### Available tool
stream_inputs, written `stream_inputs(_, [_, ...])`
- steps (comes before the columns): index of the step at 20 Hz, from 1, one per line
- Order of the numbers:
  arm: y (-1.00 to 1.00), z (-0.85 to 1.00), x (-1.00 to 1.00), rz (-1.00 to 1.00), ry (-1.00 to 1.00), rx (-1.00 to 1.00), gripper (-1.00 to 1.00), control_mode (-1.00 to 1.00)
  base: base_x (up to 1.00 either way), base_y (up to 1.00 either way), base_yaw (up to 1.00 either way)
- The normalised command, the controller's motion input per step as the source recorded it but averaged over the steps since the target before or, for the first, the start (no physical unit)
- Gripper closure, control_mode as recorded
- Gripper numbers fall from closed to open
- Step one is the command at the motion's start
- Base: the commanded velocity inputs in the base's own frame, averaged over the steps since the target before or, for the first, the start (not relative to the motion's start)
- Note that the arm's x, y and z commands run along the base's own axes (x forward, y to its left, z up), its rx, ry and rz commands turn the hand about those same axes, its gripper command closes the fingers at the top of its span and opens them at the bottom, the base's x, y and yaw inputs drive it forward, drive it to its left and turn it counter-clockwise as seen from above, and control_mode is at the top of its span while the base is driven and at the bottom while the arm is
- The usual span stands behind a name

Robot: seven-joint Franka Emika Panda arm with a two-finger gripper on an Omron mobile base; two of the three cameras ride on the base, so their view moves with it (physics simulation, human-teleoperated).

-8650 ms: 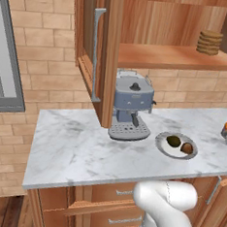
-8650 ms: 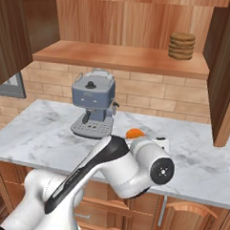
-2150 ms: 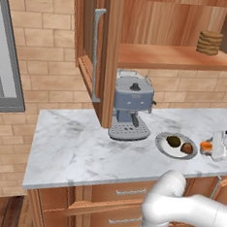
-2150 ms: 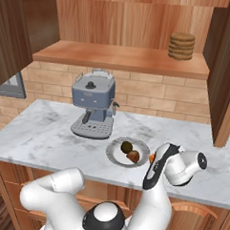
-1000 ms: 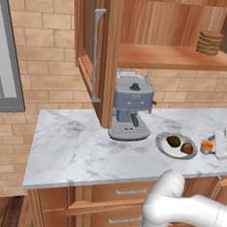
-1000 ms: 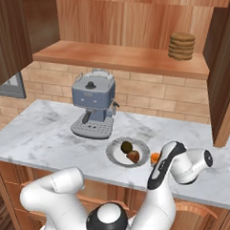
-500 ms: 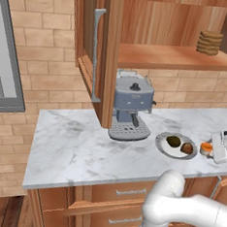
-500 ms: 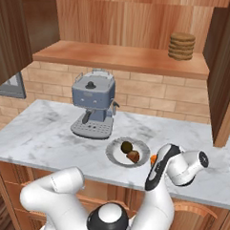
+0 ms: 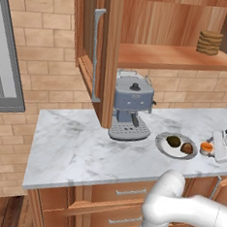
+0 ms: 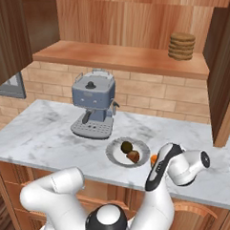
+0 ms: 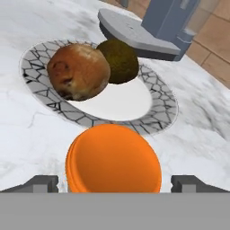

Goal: Pick the avocado and bread from the counter and place them on the plate. Then pick the jam from the cabinet and place it next to the plate. Lastly close the cabinet door.

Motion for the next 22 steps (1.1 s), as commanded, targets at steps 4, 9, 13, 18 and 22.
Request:
stream_inputs(4, [-0.11, 0.33, -0.12, 0.04, -0.09, 0.0, -1.0, -1.0, 0.0, 0.0, 0.0])
stream_inputs(9, [-0.13, 0.57, -0.19, 0.01, -0.08, 0.0, -1.0, -1.0, 0.0, 0.0, 0.0])
stream_inputs(13, [-0.02, 0.44, -0.31, 0.0, -0.05, 0.0, -1.0, -1.0, 0.0, 0.0, 0.0])
stream_inputs(18, [0.06, 0.34, -0.42, 0.0, -0.06, 0.0, -1.0, -1.0, 0.0, 0.0, 0.0])
stream_inputs(22, [0.09, 0.24, -0.47, 0.0, -0.04, 0.0, -1.0, -1.0, 0.0, 0.0, 0.0])
